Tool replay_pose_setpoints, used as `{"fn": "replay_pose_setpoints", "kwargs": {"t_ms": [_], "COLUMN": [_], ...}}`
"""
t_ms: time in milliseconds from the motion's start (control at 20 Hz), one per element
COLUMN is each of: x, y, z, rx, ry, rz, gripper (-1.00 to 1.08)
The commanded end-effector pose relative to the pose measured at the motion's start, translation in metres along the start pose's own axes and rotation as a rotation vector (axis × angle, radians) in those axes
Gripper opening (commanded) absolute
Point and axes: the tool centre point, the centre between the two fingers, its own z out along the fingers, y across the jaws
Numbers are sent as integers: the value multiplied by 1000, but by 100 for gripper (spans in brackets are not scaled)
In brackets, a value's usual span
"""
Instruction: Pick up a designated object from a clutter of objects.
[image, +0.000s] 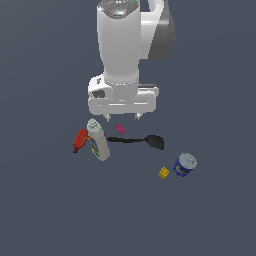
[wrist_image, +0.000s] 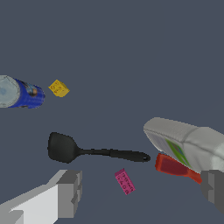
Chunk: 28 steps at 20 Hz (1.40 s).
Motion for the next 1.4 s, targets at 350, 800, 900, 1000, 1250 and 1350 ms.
{"fn": "replay_pose_setpoints", "kwargs": {"t_ms": [350,800,900,1000,1250,1350], "x": [-28,-76,-88,-101,-129,-138], "y": [9,16,17,18,19,19], "z": [72,143,157,170,194,201], "rx": [1,0,0,-1,-2,-2], "ry": [2,5,6,6,7,8], "rz": [-145,-311,-347,-383,-456,-478], "gripper": [100,100,100,100,100,100]}}
